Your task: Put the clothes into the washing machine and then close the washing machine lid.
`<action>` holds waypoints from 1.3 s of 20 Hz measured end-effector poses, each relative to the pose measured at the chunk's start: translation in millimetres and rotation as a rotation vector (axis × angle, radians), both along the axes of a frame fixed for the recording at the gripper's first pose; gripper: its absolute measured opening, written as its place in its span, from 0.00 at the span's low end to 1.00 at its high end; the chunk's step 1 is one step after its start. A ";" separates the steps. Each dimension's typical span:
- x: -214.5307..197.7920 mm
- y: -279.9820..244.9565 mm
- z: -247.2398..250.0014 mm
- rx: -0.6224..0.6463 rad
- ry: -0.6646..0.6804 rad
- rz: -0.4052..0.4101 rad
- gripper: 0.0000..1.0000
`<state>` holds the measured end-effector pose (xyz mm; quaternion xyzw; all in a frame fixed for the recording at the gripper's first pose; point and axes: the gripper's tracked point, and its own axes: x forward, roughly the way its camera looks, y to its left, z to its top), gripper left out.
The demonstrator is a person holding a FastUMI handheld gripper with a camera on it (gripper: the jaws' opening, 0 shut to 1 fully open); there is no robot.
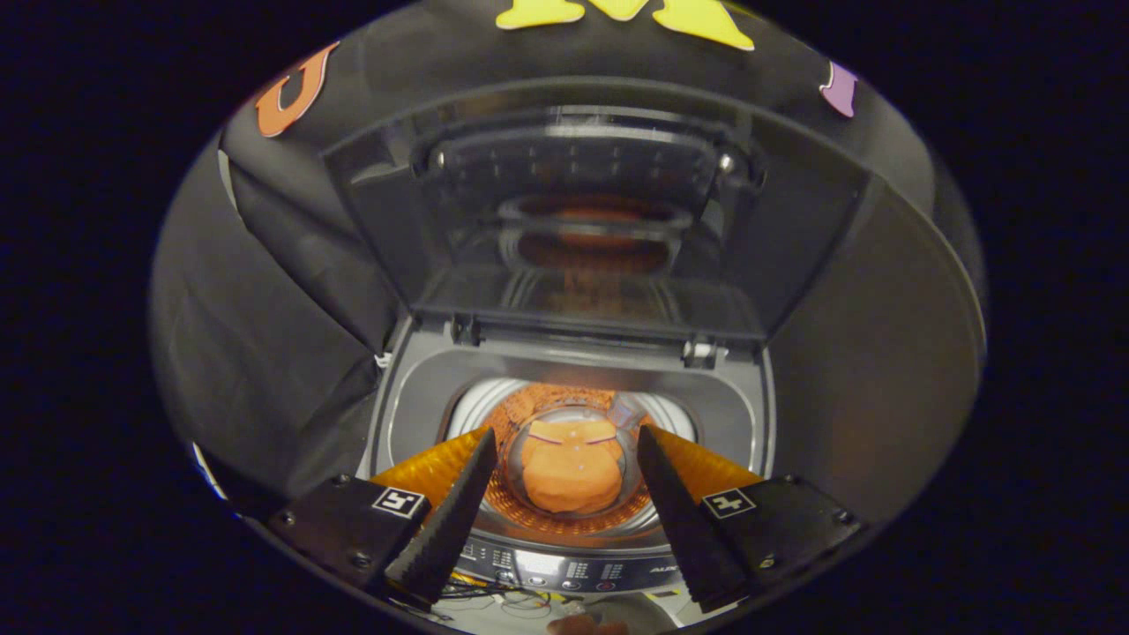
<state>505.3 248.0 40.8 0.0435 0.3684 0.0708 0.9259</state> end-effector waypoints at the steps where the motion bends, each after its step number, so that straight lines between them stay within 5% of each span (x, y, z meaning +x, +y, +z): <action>1: 1.2 -3.6 13.4 0.000 -0.021 -0.008 0.99; 12: 6.8 -30.0 170.2 0.010 -0.232 -0.048 0.99; 26: 88.7 -41.0 194.5 0.014 -0.250 -0.040 0.99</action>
